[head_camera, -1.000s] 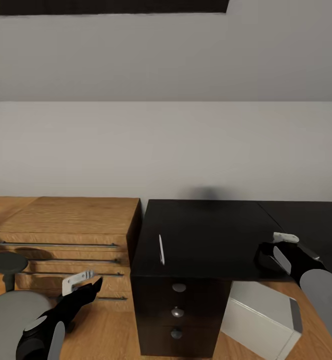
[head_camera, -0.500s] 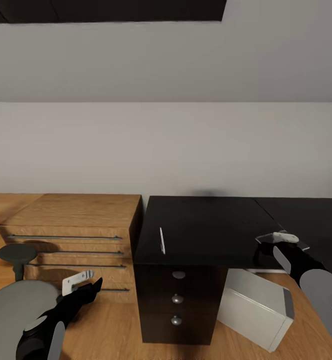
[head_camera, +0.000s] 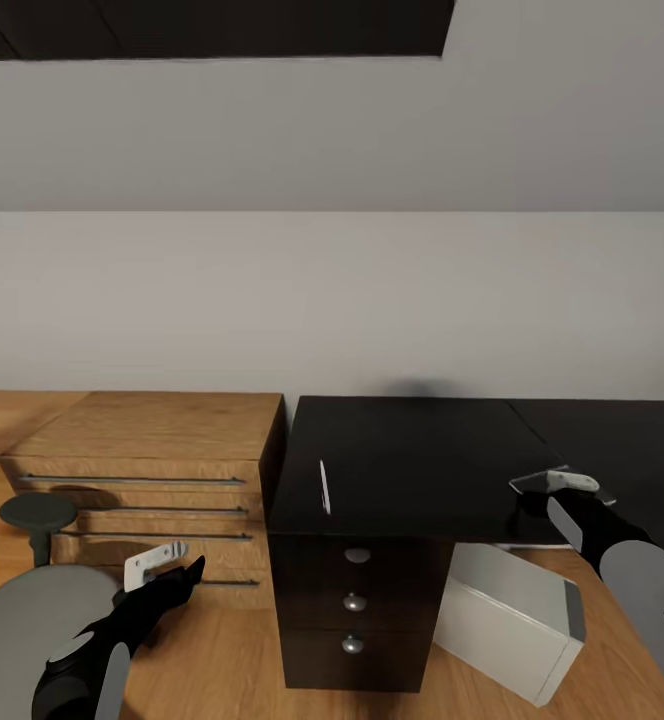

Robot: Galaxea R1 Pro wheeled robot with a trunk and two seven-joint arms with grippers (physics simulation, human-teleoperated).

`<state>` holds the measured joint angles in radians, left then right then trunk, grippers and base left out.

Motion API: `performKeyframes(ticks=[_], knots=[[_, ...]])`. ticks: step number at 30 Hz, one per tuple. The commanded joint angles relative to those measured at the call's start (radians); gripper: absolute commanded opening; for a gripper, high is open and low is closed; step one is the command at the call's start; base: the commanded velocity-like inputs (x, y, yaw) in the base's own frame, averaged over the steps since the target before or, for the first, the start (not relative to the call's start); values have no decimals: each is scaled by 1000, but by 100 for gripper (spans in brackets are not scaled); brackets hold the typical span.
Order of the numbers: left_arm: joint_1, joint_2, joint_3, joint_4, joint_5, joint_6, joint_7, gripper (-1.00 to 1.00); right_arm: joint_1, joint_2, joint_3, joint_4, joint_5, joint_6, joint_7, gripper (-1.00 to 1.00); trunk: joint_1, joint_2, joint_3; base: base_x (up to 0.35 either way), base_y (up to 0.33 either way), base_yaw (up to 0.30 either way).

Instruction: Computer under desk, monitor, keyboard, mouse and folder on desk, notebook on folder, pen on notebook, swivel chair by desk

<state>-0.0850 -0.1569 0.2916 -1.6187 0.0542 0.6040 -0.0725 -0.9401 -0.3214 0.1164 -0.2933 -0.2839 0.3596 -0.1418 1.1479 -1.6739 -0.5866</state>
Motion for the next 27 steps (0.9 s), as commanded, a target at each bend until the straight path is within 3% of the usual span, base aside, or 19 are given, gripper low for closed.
performKeyframes(ticks=[1, 17, 27], knots=[[-1, -1, 3, -1, 5, 6, -4, 100, 0, -1, 9, -2, -11, 5, -6, 100, -4, 7, 2, 0, 0, 0], [-1, -1, 2, 0, 4, 6, -3, 100, 0, -1, 9, -3, -11, 0, -7, 100, -65, 119, 52, 0, 0, 0], [-1, -1, 0, 0, 4, 7, -5, 100, 0, -1, 8, -3, -11, -1, -7, 100, -65, 119, 52, 182, 0, 0]])
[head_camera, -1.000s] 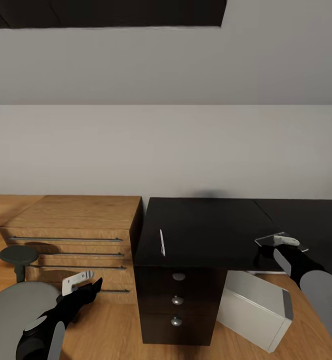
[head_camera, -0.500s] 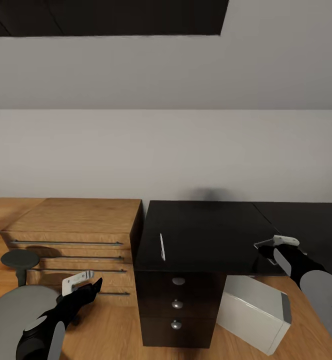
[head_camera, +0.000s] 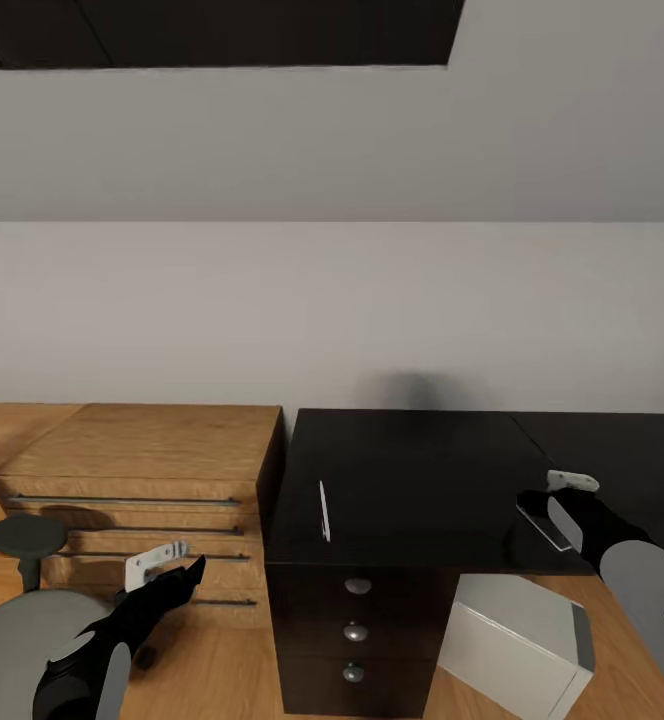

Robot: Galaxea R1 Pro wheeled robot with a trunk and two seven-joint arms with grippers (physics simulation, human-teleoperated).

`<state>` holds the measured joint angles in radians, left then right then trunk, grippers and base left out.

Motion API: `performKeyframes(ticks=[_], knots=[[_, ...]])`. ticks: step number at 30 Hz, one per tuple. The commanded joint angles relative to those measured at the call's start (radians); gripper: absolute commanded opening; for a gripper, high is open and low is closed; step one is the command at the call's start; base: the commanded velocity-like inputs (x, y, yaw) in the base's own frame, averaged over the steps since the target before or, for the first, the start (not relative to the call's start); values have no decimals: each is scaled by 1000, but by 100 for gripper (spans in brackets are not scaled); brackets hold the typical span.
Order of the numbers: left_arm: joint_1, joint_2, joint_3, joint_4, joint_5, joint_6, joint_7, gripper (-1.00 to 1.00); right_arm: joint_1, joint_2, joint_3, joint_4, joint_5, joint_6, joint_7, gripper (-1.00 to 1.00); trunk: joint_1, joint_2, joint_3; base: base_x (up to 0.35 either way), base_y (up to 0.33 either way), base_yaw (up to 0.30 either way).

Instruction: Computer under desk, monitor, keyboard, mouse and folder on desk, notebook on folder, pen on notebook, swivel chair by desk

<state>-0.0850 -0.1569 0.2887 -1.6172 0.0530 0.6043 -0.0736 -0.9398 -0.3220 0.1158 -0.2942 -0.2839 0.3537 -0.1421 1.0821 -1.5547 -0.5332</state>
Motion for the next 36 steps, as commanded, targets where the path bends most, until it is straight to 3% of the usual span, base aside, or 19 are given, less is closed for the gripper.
performKeyframes(ticks=[1, 9, 22, 25, 27, 31, 36], knots=[[-1, -1, 3, -1, 5, 6, -4, 100, 0, -1, 8, -2, -11, 5, -7, 100, 1, -1, -1, 310, 0, 0], [-1, -1, 2, -1, 5, 6, -5, 100, 0, -2, 8, -3, -10, -6, -7, 100, 1, -1, -1, 218, 0, 0], [-1, -1, 1, -1, 5, 6, -5, 100, 0, -6, 8, -3, -11, -63, -18, 100, 1, -1, -1, 23, -1, 0], [-1, -1, 1, -1, 5, 6, -5, 100, 1, -6, 8, -2, -11, -77, -45, 100, 1, -1, -1, 50, -44, 0], [-1, -1, 0, -1, 5, 5, -4, 100, 1, -6, 8, 0, -11, -102, -114, 100, 1, -1, -1, 154, -146, 0], [-1, -1, 1, -1, 5, 4, -4, 100, 1, -6, 8, 4, -11, -144, -179, 100, 1, -1, -1, 173, -183, 0], [-1, -1, 3, -1, 5, 4, -4, 100, 1, -6, 8, 6, -11, -165, -214, 100, 1, -1, -1, 68, -80, 0]])
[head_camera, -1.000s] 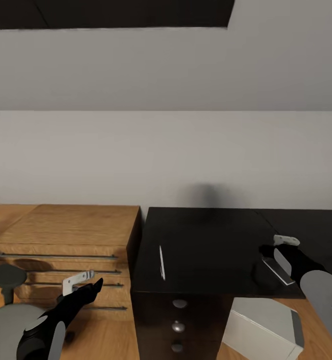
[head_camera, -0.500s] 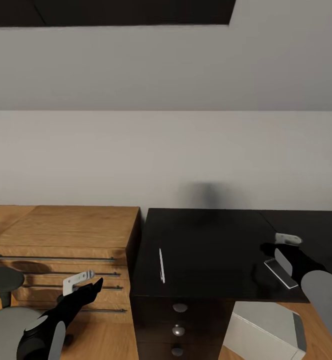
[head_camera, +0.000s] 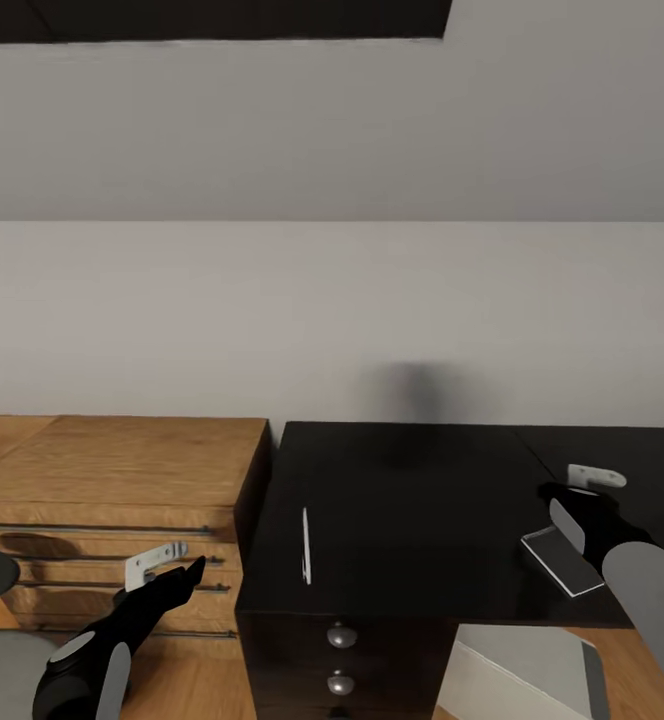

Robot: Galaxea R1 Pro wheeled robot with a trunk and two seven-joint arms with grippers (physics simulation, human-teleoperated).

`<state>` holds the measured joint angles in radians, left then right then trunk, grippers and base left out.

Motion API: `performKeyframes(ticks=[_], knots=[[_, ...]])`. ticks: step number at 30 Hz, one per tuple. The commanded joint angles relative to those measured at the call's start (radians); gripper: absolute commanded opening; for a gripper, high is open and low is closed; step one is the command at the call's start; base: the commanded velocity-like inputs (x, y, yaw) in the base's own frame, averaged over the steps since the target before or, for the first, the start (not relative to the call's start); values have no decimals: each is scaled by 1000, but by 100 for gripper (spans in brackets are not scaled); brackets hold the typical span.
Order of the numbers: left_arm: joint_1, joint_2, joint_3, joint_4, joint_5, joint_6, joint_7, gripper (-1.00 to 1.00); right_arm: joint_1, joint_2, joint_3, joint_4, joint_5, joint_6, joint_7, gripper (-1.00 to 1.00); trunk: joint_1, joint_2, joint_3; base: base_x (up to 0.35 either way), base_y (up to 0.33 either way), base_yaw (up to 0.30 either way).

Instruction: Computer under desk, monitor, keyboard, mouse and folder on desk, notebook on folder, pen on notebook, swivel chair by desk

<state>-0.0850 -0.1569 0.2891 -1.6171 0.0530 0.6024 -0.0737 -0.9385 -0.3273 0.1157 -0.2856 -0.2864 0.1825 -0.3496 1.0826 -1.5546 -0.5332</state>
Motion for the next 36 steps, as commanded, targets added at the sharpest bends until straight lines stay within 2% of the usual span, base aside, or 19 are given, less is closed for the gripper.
performKeyframes(ticks=[1, 14, 21, 33, 36], knots=[[-1, -1, 3, -1, 5, 6, -4, 100, 0, -1, 9, -2, -8, 5, -9, 100, 0, -1, -1, 33, -39, 0], [-1, 0, 5, -1, 5, 5, -5, 100, 0, -1, 9, 1, -8, 2, -21, 100, 0, -1, -1, 135, -9, 0], [-1, 1, 7, -1, 5, 6, -5, 100, 0, -4, 8, 2, -10, 37, -17, 100, 0, -1, -1, 49, 0, 0], [-1, 5, 20, -3, 8, 5, -6, 100, 0, -41, 2, 13, -17, 64, -13, 100, 0, -1, -1, 6, 0, 0], [-1, 5, 20, -3, 8, 5, -6, 100, 0, -44, 2, 14, -18, 66, -8, 100, 12, -22, -11, 0, 0, 0]])
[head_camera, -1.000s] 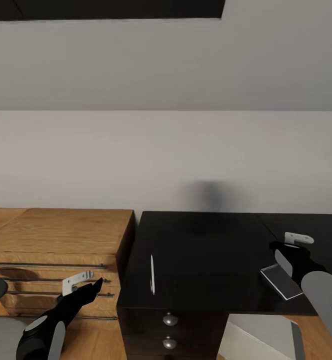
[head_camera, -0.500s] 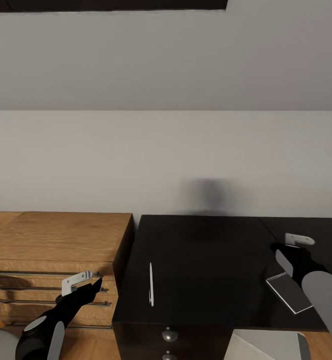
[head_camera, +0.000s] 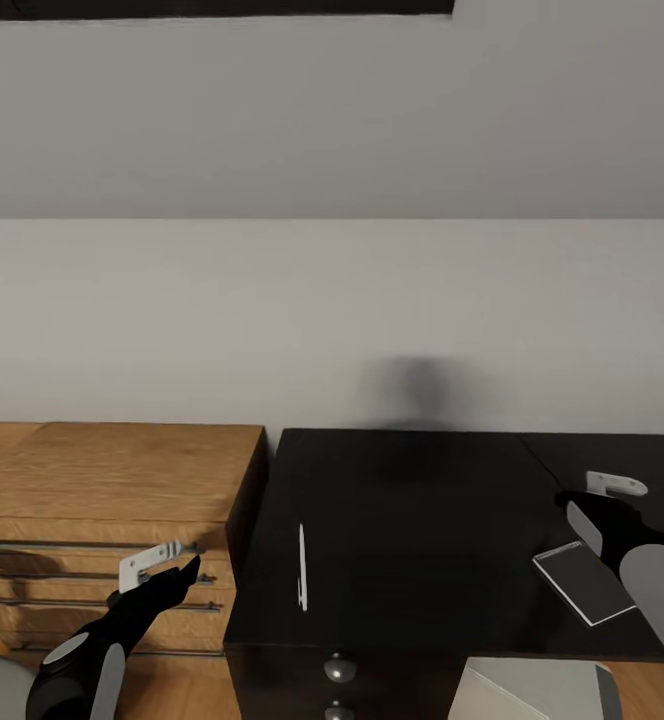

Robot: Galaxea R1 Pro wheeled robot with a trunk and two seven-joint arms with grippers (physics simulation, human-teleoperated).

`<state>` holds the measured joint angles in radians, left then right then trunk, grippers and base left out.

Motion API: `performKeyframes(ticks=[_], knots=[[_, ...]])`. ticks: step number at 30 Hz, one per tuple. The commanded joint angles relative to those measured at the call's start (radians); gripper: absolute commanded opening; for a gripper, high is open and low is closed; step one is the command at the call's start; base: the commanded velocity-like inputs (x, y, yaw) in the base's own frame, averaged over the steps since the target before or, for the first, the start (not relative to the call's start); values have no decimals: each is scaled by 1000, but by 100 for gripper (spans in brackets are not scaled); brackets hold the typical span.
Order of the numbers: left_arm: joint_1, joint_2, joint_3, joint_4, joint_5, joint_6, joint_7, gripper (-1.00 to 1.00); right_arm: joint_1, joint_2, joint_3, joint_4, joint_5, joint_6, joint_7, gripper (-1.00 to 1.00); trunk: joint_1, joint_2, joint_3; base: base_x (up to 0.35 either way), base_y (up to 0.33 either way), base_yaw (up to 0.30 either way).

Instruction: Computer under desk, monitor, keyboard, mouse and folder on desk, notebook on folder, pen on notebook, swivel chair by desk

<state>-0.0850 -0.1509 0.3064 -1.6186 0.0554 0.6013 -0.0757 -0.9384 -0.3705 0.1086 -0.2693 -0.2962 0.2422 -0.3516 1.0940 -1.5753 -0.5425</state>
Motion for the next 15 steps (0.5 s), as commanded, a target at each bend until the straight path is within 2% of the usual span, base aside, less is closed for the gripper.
performKeyframes(ticks=[1, 15], knots=[[-1, -1, 3, -1, 6, 6, -4, 100, 0, -1, 8, -3, -9, 8, -4, 100, 4, -8, -4, 0, 0, 0], [-1, -1, 3, -1, 6, 6, -3, 100, 0, -9, 6, 0, -9, 43, 9, 100, 58, -106, -48, 0, 0, 0]])
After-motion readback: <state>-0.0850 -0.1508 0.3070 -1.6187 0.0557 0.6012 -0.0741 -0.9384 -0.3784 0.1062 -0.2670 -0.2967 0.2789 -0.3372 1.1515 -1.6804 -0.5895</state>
